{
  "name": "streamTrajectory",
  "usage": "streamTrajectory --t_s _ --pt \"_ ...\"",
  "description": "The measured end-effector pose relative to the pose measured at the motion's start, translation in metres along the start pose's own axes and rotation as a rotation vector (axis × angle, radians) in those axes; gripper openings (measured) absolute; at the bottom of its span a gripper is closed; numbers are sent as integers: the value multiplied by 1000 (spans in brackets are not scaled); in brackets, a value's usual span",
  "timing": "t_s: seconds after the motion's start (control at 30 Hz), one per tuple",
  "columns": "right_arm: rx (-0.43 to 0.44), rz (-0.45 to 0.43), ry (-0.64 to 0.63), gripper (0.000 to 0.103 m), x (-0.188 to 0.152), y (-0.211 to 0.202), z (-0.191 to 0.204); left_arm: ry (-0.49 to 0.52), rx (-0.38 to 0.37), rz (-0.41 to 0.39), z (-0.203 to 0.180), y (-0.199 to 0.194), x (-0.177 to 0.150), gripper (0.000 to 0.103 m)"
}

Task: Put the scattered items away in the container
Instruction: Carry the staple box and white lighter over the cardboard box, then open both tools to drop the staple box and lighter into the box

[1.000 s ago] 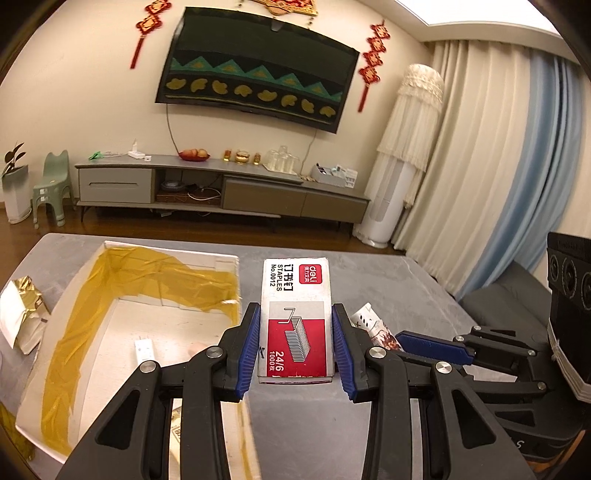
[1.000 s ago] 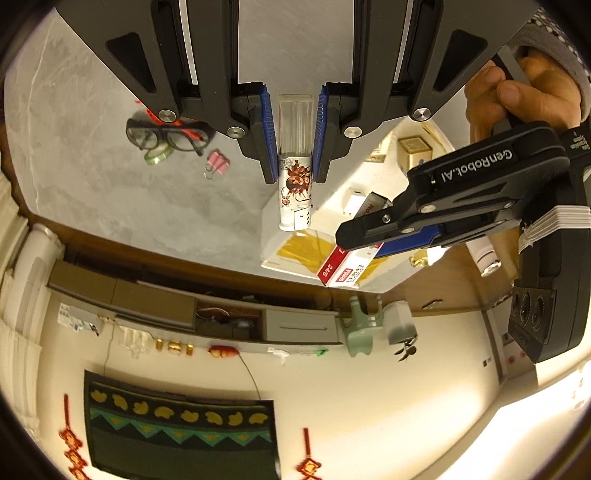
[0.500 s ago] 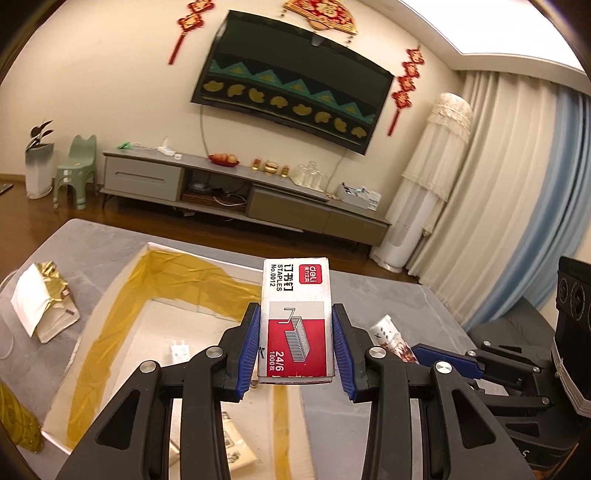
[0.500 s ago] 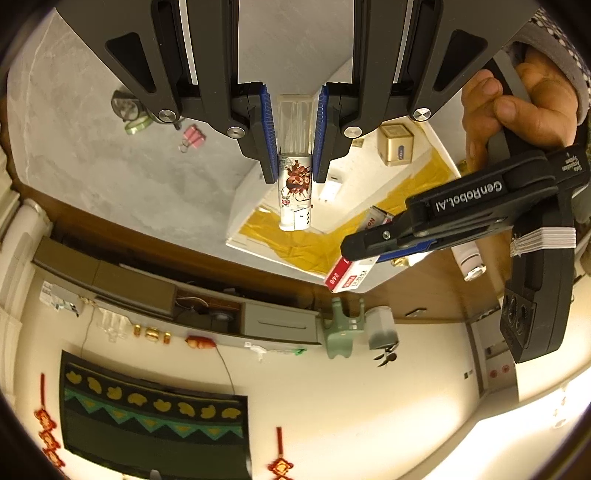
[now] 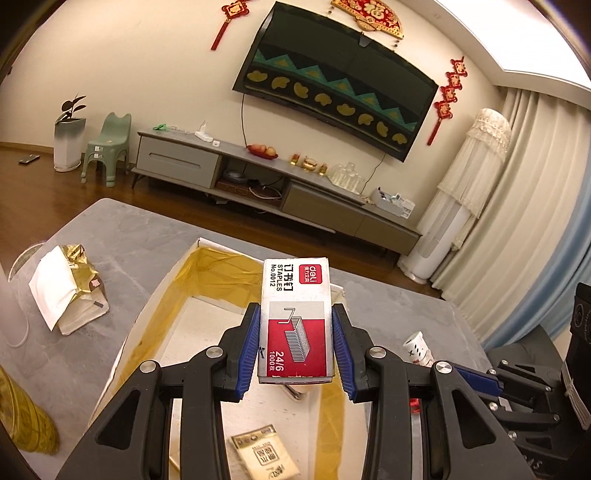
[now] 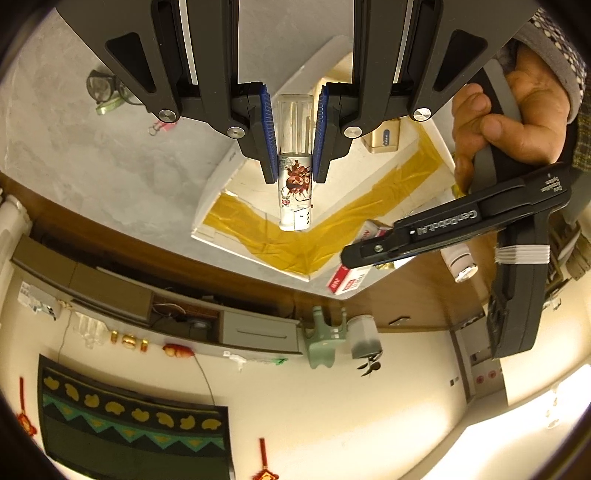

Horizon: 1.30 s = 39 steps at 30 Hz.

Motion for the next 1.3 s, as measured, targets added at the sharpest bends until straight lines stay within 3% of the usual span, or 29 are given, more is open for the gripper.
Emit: streamTrajectory --t_s 0.63,1.3 --pt "59 121 -25 20 26 75 -10 -55 91 89 34 64 22 39" --pt "30 264 -125 20 42 146 -21 -127 164 191 66 115 23 39"
Point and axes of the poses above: each gripper's, at about its wrist camera, not at the fingertips, and y roughly the way its jaws point, z to its left, x to its top, the point moved 1 cm from there along y, roughly the way its jaws point, and after that the axes turned 4 degrees about -x, right-handed, at the moved point
